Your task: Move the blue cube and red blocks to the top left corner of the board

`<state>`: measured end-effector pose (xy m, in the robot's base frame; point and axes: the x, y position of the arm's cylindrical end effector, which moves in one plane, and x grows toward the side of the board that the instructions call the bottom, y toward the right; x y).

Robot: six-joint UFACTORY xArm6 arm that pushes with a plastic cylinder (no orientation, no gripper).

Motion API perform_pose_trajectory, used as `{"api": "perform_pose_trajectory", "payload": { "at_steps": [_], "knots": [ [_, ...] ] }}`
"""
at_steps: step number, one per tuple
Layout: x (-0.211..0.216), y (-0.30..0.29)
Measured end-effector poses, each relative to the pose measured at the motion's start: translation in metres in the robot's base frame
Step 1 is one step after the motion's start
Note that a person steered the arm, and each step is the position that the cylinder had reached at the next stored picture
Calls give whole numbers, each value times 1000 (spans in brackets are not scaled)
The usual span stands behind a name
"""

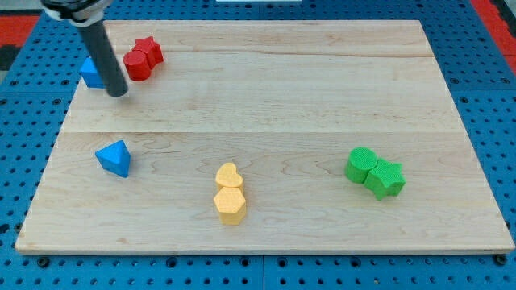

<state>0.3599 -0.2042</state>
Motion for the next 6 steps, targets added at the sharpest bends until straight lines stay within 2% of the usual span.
{"api": "perform_pose_trajectory", "payload": {
  "at_steps": [2, 3, 4, 5, 6],
  "knots": [
    [-78, 7],
    [-63, 7],
    [-1, -10],
    [0, -65],
    [-42, -42]
  ]
}}
